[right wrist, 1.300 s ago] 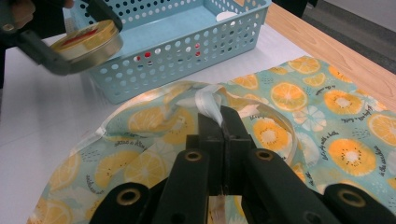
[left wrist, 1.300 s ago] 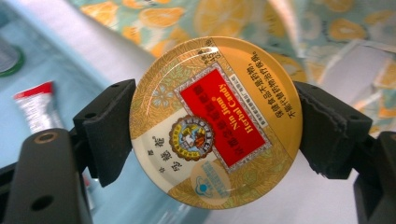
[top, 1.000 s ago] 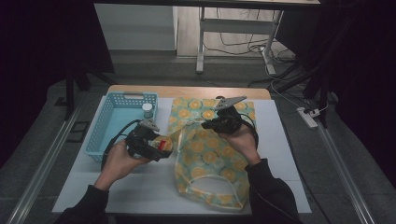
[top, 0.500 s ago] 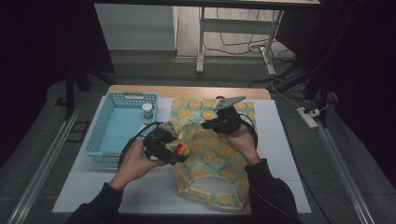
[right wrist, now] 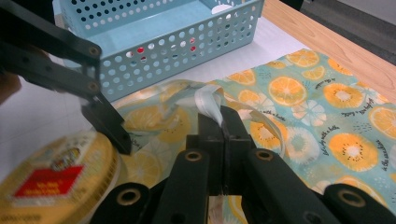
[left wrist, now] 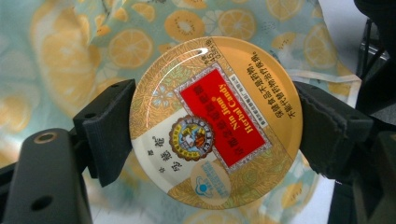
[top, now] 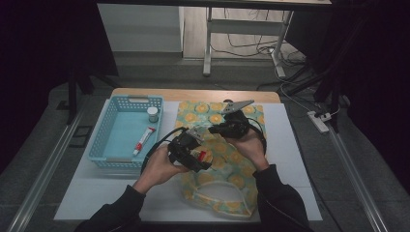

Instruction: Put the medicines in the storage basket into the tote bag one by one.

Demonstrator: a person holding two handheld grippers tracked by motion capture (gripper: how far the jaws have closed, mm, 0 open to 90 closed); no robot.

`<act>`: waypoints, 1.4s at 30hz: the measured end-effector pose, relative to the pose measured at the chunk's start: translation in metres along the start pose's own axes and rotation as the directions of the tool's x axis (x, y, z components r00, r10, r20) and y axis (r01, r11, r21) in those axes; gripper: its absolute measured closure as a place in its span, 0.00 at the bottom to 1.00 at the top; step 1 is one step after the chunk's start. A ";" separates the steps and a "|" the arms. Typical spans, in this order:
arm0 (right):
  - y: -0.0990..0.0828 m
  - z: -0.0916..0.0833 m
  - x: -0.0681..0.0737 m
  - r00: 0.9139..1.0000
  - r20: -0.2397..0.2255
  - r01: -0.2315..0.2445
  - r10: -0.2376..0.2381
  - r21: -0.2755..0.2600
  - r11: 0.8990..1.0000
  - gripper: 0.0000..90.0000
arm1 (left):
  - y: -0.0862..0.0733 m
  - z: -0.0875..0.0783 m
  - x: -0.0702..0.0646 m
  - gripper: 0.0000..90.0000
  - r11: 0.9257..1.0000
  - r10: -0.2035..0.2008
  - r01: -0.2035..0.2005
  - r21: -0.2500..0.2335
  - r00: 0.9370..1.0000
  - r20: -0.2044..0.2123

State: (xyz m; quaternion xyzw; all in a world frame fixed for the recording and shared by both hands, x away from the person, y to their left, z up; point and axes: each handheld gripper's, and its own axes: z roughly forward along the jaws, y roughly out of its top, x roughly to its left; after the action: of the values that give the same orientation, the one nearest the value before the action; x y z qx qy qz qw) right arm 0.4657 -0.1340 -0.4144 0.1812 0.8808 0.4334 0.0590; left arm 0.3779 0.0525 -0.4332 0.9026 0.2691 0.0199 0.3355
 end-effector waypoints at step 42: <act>-0.018 0.012 -0.023 0.997 0.059 -0.048 0.047 0.011 0.999 0.99 | 0.011 0.099 0.031 0.22 0.999 0.027 -0.023 0.044 0.996 -0.079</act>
State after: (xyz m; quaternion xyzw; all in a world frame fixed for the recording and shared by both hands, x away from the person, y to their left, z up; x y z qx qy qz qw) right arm 0.4854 -0.1433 -0.4372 0.2152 0.8768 0.4237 0.0733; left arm 0.4312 0.0018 -0.5077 0.9114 0.2712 0.0544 0.3047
